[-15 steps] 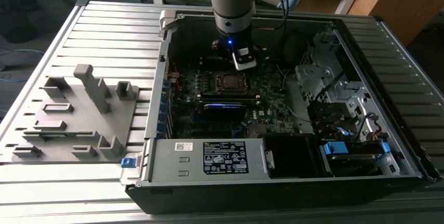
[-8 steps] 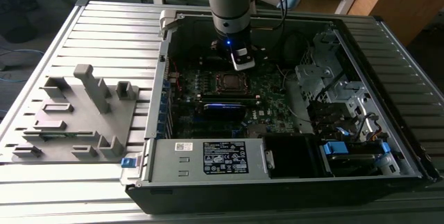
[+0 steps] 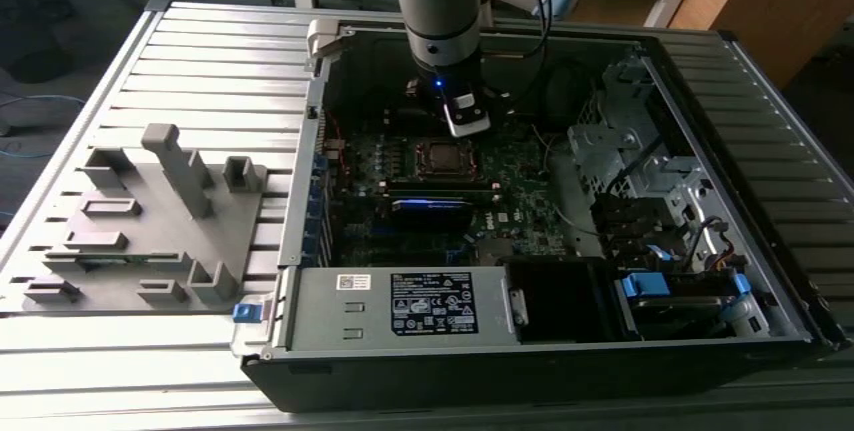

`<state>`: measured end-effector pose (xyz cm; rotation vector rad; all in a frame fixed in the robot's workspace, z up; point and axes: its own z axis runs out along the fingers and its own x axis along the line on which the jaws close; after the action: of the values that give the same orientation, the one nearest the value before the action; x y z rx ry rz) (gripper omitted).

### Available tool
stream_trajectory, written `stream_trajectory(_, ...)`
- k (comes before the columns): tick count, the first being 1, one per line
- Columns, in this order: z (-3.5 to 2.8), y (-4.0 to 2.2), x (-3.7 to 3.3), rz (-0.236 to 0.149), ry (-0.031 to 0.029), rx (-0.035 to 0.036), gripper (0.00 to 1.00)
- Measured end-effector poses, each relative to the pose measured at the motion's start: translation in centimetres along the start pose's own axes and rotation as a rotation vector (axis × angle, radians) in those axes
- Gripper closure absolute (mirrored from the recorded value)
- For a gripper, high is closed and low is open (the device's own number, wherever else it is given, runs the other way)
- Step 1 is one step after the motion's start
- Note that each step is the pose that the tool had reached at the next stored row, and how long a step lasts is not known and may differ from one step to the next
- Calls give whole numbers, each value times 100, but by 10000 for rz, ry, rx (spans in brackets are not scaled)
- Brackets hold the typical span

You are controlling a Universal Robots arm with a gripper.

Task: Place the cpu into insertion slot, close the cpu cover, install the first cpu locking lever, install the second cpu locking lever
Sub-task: 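Install the first cpu locking lever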

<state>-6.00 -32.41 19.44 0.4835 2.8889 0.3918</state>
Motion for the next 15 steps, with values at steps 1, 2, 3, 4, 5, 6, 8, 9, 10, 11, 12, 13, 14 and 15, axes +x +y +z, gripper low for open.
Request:
stream_trajectory(1,1,-1,1,-1,-4,-1,90)
stream_trajectory(2,2,-2,3,-3,-20,-7,90)
stream_trajectory(3,3,-3,5,-7,-30,-11,90)
stream_trajectory(4,3,-3,6,-8,-33,-12,90)
stream_trajectory(5,2,-4,8,-10,-35,-13,90)
stream_trajectory(6,3,-5,11,-12,-46,-19,90)
stream_trajectory(8,5,-8,16,-29,-87,-34,90)
stream_trajectory(9,6,-9,17,-40,-102,-42,90)
stream_trajectory(10,7,-12,18,-50,-120,-50,90)
stream_trajectory(11,9,-14,20,-63,-146,-61,90)
stream_trajectory(12,10,-15,22,-72,-160,-68,90)
stream_trajectory(13,10,-15,22,-75,-160,-68,90)
stream_trajectory(14,10,-15,22,-75,-160,-69,90)
stream_trajectory(15,10,-15,22,-75,-161,-69,90)
